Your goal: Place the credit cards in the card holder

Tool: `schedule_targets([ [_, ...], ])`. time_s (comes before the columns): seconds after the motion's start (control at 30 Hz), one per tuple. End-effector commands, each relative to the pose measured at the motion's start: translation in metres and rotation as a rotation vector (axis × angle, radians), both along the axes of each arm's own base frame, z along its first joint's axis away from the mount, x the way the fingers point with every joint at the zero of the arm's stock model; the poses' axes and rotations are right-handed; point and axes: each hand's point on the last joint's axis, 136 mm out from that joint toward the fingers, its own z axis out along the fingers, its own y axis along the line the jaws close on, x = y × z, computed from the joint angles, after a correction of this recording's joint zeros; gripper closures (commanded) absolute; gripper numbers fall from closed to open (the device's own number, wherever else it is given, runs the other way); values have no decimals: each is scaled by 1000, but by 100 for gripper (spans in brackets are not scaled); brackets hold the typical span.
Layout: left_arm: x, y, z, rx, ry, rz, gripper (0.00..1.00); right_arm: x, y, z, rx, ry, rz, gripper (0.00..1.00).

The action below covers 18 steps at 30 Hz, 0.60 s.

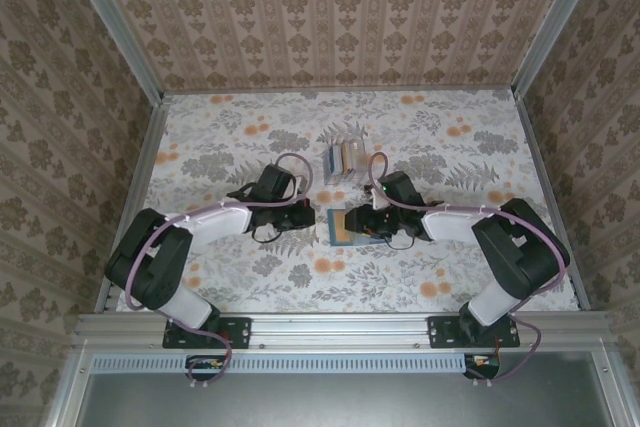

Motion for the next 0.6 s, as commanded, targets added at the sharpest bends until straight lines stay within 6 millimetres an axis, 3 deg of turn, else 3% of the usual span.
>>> schedule_targets([
  [0.0, 1, 5, 9, -32, -2, 26, 93, 10, 18, 29, 85, -61, 56, 54],
  [0.13, 4, 14, 12, -23, -20, 50, 92, 25, 4, 40, -71, -150, 64, 55],
  [0.27, 7, 20, 15, -33, -10, 72, 91, 50, -6, 66, -125, -245, 32, 54],
  [0.37, 8, 25, 18, -8, -28, 82, 89, 77, -32, 73, -307, -282, -59, 52],
  [0.5, 8, 33, 27, 27, -58, 89, 69, 111, -65, 83, -485, -295, -178, 50],
  [0.57, 7, 39, 30, 44, -79, 98, 58, 125, -72, 85, -519, -284, -190, 50],
])
